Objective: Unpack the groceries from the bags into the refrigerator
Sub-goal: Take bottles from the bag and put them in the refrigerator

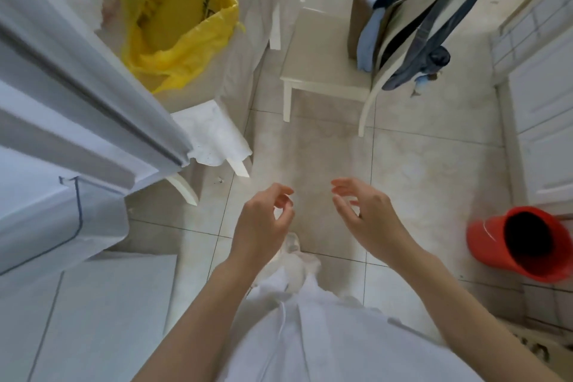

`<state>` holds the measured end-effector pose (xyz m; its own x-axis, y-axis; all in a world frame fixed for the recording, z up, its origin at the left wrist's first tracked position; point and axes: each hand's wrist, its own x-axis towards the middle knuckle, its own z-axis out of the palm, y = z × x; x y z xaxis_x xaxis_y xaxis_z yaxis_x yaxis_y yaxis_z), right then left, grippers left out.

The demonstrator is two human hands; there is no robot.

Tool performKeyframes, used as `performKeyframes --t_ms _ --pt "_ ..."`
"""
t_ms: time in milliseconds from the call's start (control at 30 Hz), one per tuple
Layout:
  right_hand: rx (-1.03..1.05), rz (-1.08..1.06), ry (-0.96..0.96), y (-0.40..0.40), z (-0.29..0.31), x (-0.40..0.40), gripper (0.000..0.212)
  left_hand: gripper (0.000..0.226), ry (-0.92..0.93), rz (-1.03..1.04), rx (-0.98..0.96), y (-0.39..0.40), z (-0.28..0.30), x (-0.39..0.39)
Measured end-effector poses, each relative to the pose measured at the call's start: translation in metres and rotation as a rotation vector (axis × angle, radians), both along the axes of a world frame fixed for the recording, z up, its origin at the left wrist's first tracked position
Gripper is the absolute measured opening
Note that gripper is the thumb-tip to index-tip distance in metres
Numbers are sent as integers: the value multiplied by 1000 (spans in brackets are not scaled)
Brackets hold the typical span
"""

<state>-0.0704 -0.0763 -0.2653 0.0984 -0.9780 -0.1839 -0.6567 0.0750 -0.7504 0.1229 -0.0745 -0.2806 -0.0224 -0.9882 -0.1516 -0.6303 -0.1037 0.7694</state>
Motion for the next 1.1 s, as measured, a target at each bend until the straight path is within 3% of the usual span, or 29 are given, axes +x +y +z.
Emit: performKeyframes --t_ms 467,833,1100 --pt "-8 154 -17 -215 1 9 25 17 43 293 59 -170 -9 8" --pt "-67 543 33 -417 4 -5 24 15 23 586 41 -314 0 -23" --pt "-83 720 -29 -523 10 38 25 12 7 766 22 -370 3 -5"
